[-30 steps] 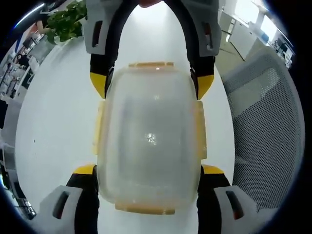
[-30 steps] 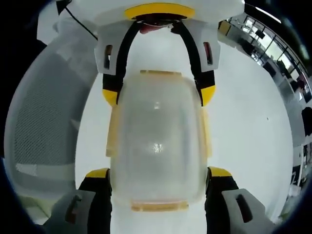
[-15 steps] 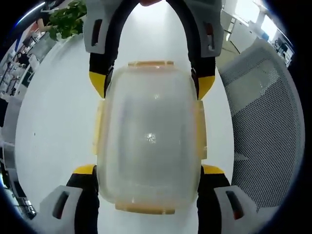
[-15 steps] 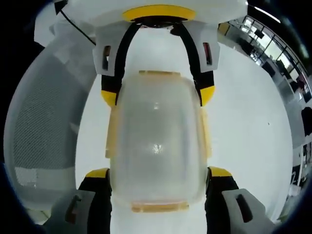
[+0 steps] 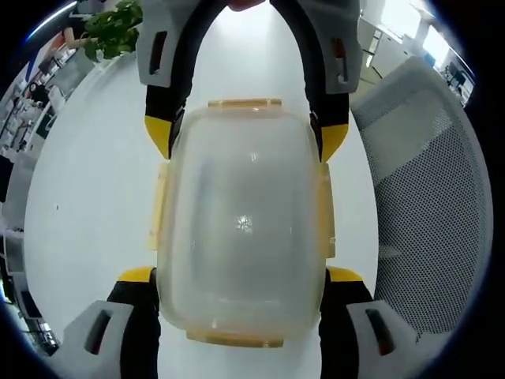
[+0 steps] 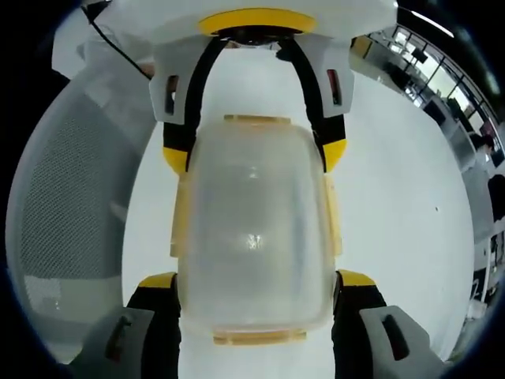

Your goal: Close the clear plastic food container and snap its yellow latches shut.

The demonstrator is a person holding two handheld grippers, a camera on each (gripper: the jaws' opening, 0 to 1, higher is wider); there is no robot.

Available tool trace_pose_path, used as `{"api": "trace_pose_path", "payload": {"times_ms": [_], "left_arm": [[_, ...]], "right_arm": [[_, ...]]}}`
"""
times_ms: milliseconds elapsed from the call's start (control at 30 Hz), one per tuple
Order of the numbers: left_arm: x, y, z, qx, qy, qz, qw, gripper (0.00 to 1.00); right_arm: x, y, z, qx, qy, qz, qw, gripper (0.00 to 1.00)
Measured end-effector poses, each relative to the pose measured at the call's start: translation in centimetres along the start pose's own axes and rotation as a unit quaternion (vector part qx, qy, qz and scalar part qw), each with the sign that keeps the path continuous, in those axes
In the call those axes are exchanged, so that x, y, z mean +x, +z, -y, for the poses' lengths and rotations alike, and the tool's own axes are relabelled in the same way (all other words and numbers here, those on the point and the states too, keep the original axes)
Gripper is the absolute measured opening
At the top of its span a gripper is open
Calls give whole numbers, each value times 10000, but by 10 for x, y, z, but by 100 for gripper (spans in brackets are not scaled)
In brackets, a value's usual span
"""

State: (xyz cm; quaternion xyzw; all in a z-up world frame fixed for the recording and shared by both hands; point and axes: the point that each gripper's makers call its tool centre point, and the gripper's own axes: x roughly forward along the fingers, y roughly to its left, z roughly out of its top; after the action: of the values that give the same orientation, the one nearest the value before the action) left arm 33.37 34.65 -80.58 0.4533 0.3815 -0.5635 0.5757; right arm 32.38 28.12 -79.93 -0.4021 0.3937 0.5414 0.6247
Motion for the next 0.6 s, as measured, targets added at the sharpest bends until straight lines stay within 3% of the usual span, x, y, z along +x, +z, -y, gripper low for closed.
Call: {"api": "trace_pose_path", "payload": {"times_ms": [600], "left_arm": [[-5,-18,0,-23,2,42,10000,84]], "right_arm": [[8,17,0,14,-6,-11,10000,80]]}}
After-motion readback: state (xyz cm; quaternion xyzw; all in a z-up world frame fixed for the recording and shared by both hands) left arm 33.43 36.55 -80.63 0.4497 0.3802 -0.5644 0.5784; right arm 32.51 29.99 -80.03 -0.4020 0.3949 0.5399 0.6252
